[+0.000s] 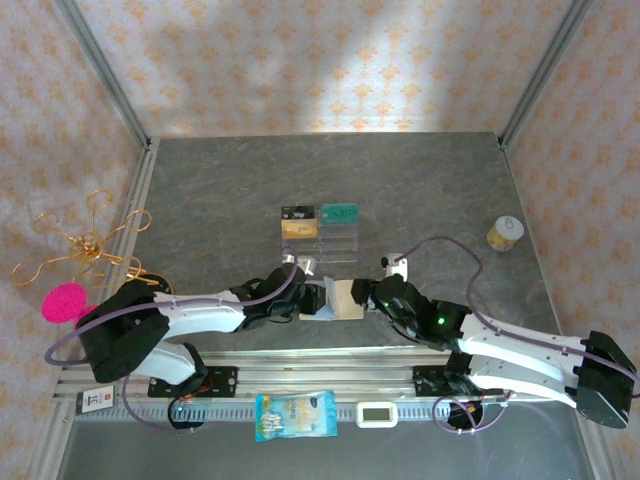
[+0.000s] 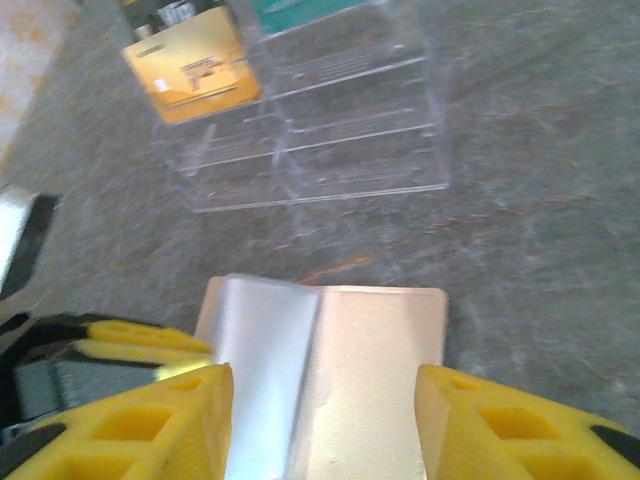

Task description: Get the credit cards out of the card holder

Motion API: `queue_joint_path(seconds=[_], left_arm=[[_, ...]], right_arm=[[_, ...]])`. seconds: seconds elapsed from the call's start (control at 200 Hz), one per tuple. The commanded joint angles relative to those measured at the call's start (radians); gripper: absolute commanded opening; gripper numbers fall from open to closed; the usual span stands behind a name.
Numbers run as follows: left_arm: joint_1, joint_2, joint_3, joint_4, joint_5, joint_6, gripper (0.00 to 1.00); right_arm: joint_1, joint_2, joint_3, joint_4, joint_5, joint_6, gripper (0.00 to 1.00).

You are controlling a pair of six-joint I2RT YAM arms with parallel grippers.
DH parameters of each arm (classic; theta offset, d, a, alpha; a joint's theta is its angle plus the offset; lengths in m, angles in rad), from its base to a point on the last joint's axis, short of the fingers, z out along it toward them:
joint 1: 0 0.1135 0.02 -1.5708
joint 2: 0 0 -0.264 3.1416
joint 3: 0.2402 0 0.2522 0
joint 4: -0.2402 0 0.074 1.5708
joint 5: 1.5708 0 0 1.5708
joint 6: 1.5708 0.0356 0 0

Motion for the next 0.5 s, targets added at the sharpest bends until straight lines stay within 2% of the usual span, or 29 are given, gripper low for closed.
queue_joint_path(seconds=[0.0,0.145,0.26,0.445,0.496], left_arm=[[-0.012,0.063,0.065,0.05,0.055,0.032,0.16],[-0.026,0.154,0.14,0.037,0.083,0.055,0.08],[-0.027,0.231,0.192,0.005,0.086,0.062,0.0],[-0.026,0.298,0.236,-0.021,0.092,0.063,0.0],[-0.026,0.298,0.236,-0.019,0.091,0.06,0.0]], right_arm=[[0.01,0.017,0.042,0.025,-0.006,-0.033,0.43],[0.01,0.021,0.025,0.028,-0.015,0.001,0.21],[0.01,0.011,-0.021,0.058,-0.04,0.032,0.1],[0.009,0.043,-0.102,0.15,-0.109,0.071,0.0],[0.006,0.065,-0.127,0.193,-0.143,0.079,0.0]])
